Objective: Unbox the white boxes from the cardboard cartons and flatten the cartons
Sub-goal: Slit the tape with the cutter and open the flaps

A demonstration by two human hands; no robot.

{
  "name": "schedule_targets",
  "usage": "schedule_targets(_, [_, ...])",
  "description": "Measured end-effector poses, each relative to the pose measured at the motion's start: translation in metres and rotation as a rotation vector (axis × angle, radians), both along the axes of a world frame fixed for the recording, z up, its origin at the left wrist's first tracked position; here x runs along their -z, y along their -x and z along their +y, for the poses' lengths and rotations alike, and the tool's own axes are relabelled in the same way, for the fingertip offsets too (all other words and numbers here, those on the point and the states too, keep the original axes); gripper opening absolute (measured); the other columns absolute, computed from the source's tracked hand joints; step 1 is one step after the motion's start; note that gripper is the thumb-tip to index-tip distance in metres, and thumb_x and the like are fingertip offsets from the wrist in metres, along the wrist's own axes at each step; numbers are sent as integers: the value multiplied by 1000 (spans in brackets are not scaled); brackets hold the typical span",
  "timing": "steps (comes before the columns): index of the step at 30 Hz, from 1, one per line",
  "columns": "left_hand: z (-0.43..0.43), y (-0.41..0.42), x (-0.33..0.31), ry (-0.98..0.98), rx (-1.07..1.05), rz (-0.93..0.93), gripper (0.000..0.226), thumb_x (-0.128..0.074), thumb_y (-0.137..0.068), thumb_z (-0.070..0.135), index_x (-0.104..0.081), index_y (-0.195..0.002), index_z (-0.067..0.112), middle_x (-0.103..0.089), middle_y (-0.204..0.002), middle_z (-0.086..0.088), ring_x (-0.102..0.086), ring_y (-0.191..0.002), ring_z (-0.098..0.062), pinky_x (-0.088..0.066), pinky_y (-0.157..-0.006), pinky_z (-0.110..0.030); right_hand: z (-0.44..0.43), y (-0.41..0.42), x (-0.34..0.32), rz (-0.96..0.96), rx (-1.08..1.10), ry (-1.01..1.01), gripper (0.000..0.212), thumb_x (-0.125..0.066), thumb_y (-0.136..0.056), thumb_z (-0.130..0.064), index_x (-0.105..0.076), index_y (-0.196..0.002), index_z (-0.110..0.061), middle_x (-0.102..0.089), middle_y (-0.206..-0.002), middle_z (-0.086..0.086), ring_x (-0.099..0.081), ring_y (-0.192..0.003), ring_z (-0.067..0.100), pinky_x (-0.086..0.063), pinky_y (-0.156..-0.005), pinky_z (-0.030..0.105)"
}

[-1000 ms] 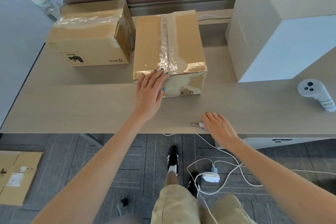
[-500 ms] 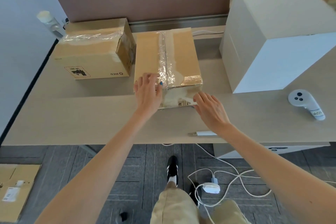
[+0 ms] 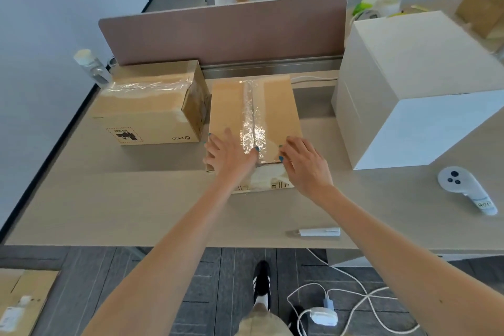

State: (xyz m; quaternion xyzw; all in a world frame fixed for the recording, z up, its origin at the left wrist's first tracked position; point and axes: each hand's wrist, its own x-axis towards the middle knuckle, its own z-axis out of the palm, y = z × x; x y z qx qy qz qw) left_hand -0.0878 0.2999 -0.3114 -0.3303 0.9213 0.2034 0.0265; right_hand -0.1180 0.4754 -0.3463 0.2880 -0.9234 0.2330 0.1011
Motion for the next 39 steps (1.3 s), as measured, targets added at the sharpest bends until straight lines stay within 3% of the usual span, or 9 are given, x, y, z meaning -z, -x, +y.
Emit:
schedule_targets(6, [-4, 12, -5, 42, -11, -96, 97, -65, -77, 60, -9, -148, 21, -20, -148, -26, -25, -132, -45, -33, -100, -67, 0, 1, -4, -56, 0, 20, 16, -51, -96, -20, -62, -107, -20, -52, -125, -5, -43, -119, 14, -43, -81, 30])
schedule_targets(18, [-9, 22, -26, 102, 175, -325, 94, -53, -88, 60, 6, -152, 25, -4, -152, -45, -15, -138, -63, -36, -102, -70, 5, 2, -6, -61, -24, -23, 20, -51, -96, -17, -61, -113, -21, -49, -132, -6, -39, -123, 12, -46, -70, 29])
schedule_targets(24, [-26, 23, -34, 99, 303, -418, 89, -38, -91, 59, 17, -153, 25, -30, -147, -40, -30, -137, -54, -38, -105, -58, 0, 0, -6, -60, 6, 1, 16, -53, -96, -17, -63, -108, -20, -52, -128, -6, -38, -121, 10, -48, -61, 30])
schedule_targets(27, [-26, 23, -47, 48, 430, -364, 80, -43, -95, 41, 10, -152, 23, -66, -102, -16, -64, -92, -34, -53, -75, -41, -2, 0, -9, -50, 8, -9, 16, -53, -96, -18, -62, -108, -19, -52, -125, -6, -37, -118, 10, -42, -61, 26])
schedule_targets(29, [-22, 24, -56, 57, 530, -349, 74, -47, -98, 27, 1, -153, 22, -61, -78, -6, -56, -64, -23, -43, -56, -34, -1, 0, -10, -51, 10, -26, 17, -51, -97, -19, -61, -110, -20, -51, -126, -6, -35, -118, 9, -39, -61, 24])
schedule_targets(31, [-17, 24, -62, 122, 607, -365, 58, -46, -101, 24, -16, -152, 21, -57, -78, -4, -51, -64, -20, -41, -56, -32, 0, 1, -11, -61, 6, -39, 17, -50, -97, -19, -61, -110, -20, -50, -127, -6, -34, -119, 8, -38, -61, 24])
schedule_targets(34, [-12, 16, -56, 311, 642, -318, 37, -35, -103, 32, -47, -134, 15, -64, -97, -9, -53, -81, -26, -49, -73, -37, 2, 2, -13, -101, -1, -39, 20, -49, -97, -20, -61, -114, -21, -48, -130, -7, -36, -123, 9, -39, -62, 25])
schedule_targets(37, [-13, 8, -44, 356, 602, -241, 37, -42, -100, 43, -49, -128, 21, -64, -101, -13, -53, -96, -33, -47, -76, -39, 2, 0, -14, -112, -3, -29, 20, -49, -98, -21, -59, -114, -23, -47, -130, -8, -34, -123, 7, -40, -62, 25])
schedule_targets(39, [-13, 8, -46, 329, 593, -231, 35, -46, -97, 29, -48, -130, 20, -59, -95, -10, -50, -90, -30, -42, -69, -35, 1, -1, -14, -109, 13, -31, 18, -49, -98, -23, -59, -113, -23, -46, -129, -9, -32, -121, 5, -38, -60, 24])
